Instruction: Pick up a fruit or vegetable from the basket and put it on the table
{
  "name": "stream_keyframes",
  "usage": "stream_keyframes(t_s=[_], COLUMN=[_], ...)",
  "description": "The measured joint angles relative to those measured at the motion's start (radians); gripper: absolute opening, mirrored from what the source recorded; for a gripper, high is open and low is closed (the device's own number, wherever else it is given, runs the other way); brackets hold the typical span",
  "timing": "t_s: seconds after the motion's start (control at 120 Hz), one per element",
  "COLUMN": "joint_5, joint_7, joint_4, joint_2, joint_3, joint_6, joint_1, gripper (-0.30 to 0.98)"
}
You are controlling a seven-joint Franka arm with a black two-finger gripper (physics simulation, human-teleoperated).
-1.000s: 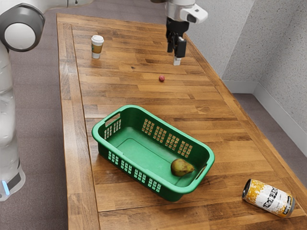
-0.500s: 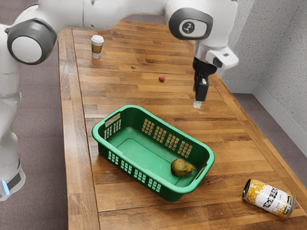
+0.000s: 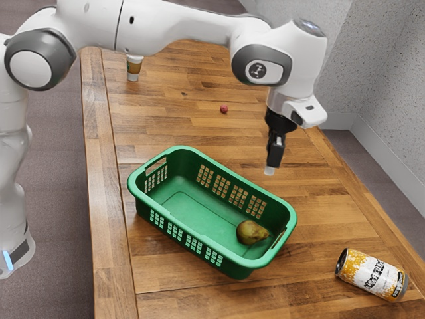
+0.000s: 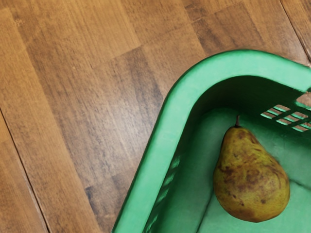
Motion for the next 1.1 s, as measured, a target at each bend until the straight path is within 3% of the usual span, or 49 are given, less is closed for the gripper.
stream_keyframes(t_s=[0.417, 0.692, 1.1], joint_5=[-0.007, -0.013, -0.016], joint_7=[0.018, 0.029, 0.042], joint_4=[-0.021, -0.162, -0.221], joint_2=[-0.011, -0.049, -0.028], joint_3=[0.001, 0.010, 0.010], joint_6=[0.029, 0.093, 0.191], joint_1=[-0.123, -0.124, -0.154], gripper=[0.69, 0.69, 0.69])
